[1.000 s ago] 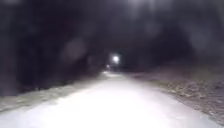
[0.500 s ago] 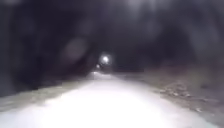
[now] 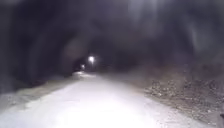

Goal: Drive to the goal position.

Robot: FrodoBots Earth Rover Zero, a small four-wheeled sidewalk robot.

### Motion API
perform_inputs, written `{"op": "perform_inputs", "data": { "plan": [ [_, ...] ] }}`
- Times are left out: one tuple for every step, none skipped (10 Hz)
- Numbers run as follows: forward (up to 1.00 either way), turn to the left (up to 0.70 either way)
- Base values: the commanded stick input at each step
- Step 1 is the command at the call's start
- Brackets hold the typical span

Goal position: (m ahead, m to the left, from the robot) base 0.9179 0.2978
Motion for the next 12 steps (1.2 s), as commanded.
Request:
{"op": "perform_inputs", "data": {
  "plan": [
    [0.00,0.00],
    [0.00,0.00],
    [0.00,0.00],
    [0.00,0.00],
    [0.00,-0.09],
    [0.00,-0.30],
    [0.00,-0.70],
    [0.00,-0.65],
    [0.00,-0.28],
    [0.00,-0.03],
    [0.00,-0.08],
    [0.00,-0.26]
  ]
}}
